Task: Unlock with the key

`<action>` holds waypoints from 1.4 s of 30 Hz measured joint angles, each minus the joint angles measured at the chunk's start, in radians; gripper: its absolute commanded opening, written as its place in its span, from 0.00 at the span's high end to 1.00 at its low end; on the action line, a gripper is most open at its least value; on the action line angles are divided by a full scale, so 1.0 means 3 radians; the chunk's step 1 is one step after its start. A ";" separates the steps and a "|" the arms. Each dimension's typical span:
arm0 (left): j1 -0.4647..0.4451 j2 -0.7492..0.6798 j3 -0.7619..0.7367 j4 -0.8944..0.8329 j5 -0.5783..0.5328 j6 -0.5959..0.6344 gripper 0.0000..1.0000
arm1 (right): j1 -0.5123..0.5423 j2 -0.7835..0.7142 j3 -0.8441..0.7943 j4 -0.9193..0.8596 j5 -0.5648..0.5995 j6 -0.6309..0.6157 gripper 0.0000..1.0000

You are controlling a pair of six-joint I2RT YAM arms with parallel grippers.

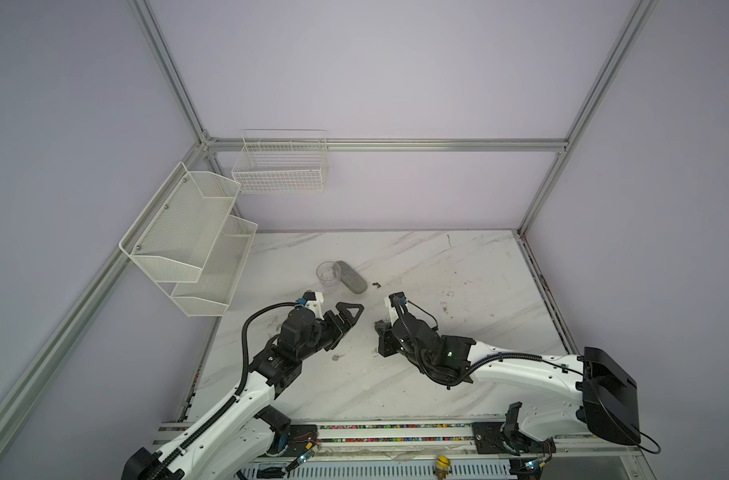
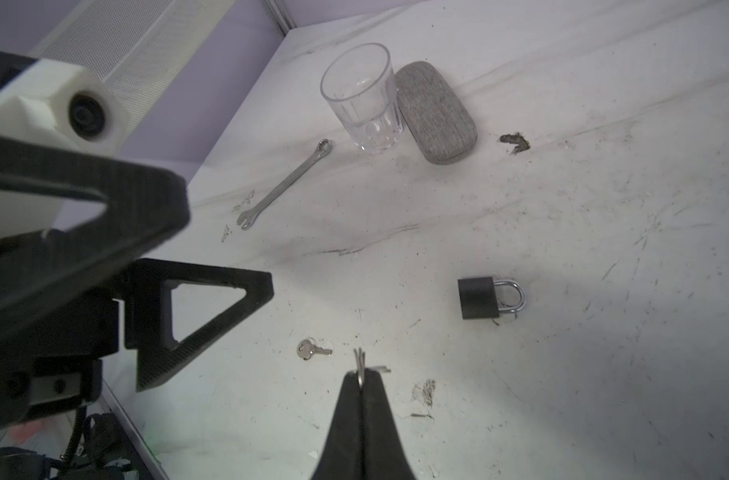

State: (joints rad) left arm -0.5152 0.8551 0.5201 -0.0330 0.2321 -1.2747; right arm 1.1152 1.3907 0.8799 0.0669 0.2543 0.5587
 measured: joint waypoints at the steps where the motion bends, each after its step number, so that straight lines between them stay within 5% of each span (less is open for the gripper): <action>1: -0.0022 0.0042 0.0019 0.0072 0.0011 -0.0067 0.00 | -0.0014 0.0008 0.0036 0.0052 -0.0031 -0.0011 1.00; 23: -0.0231 0.0303 0.0195 0.0767 -0.0103 -0.0612 0.01 | -0.0060 0.0078 0.0214 0.0736 -0.0243 -0.0142 1.00; 42: -0.0234 0.0359 0.0206 0.1013 -0.0280 -0.0754 0.25 | -0.0099 0.0010 0.0018 0.0810 -0.0282 -0.0159 1.00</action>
State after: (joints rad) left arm -0.5854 0.9627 0.5819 0.2710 0.1482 -1.5009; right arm 1.0855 1.3937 0.8852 0.3099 0.1696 0.5110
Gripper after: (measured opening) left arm 0.778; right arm 0.048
